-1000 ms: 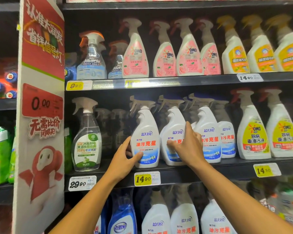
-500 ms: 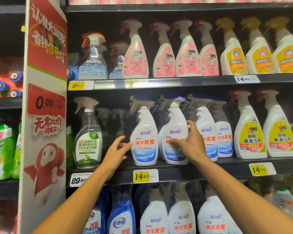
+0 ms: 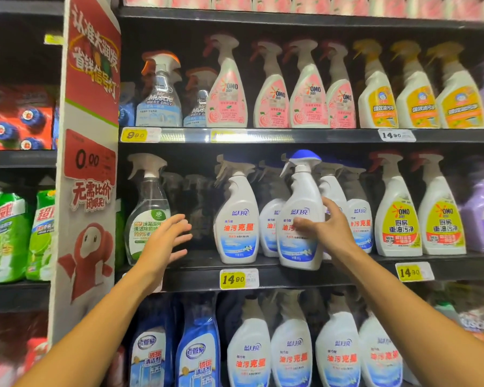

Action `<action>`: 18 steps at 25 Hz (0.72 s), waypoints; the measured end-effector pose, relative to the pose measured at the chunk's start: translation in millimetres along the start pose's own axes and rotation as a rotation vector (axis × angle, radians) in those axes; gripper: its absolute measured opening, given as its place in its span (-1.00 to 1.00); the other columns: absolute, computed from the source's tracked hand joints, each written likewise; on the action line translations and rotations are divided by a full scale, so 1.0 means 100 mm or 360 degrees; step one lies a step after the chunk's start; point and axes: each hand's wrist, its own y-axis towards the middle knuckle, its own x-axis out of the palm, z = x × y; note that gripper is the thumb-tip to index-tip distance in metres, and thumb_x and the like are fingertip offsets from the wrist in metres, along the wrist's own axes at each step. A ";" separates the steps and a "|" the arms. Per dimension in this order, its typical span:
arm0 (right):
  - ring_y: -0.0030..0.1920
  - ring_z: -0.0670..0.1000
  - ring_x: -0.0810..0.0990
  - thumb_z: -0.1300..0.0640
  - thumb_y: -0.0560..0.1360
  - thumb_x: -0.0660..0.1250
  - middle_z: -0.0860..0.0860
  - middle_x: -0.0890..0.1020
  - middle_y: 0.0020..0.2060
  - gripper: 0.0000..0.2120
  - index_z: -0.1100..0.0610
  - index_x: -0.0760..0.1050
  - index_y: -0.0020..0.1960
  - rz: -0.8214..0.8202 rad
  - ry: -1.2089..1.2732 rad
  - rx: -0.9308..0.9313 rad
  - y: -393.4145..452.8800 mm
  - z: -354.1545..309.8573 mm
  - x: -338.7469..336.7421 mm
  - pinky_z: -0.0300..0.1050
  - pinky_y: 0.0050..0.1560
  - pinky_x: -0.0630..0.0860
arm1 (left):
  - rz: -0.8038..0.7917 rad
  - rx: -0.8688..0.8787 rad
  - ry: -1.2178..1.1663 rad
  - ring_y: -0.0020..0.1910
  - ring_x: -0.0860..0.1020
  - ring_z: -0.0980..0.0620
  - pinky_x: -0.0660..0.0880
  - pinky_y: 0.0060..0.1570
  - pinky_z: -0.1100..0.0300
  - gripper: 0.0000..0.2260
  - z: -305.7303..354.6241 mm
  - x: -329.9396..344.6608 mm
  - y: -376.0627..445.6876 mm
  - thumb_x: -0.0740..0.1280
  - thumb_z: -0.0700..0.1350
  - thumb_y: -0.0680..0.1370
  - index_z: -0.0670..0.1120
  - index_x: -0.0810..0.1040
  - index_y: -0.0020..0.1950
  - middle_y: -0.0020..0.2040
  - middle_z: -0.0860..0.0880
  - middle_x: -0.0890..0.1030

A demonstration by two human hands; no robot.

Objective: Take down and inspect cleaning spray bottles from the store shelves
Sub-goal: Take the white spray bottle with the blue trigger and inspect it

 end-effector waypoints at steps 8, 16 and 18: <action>-0.10 0.05 0.73 0.29 0.34 0.57 0.03 0.71 -0.03 -0.41 -0.09 0.46 0.24 0.0015 0.0123 0.0138 -0.93 0.13 -0.32 -0.02 -0.16 0.68 | -0.0130 -0.0055 -0.0326 0.23 0.59 -0.05 0.47 0.25 -0.06 -0.71 -0.14 -0.27 -0.58 0.16 -0.18 0.66 -0.11 0.46 0.37 0.24 -0.08 0.62; -0.03 0.13 0.72 0.30 0.28 0.58 0.10 0.72 0.00 -0.39 -0.01 0.49 0.25 0.0020 0.0182 0.0346 -2.05 0.46 -0.45 0.05 -0.12 0.67 | -0.0192 -0.0343 -0.0787 0.25 0.58 -0.10 0.52 0.17 -0.11 -0.73 -0.83 -0.41 -1.60 0.16 -0.12 0.62 -0.08 0.50 0.29 0.28 -0.12 0.60; -0.03 0.16 0.73 0.26 0.23 0.58 0.13 0.73 -0.02 -0.35 0.06 0.49 0.27 -0.0009 0.0256 0.0424 -2.34 0.55 -0.45 0.05 -0.14 0.67 | -0.0216 -0.0466 -0.0817 0.27 0.57 -0.12 0.51 0.19 -0.13 -0.75 -1.03 -0.43 -1.90 0.16 -0.11 0.62 -0.06 0.51 0.24 0.30 -0.14 0.59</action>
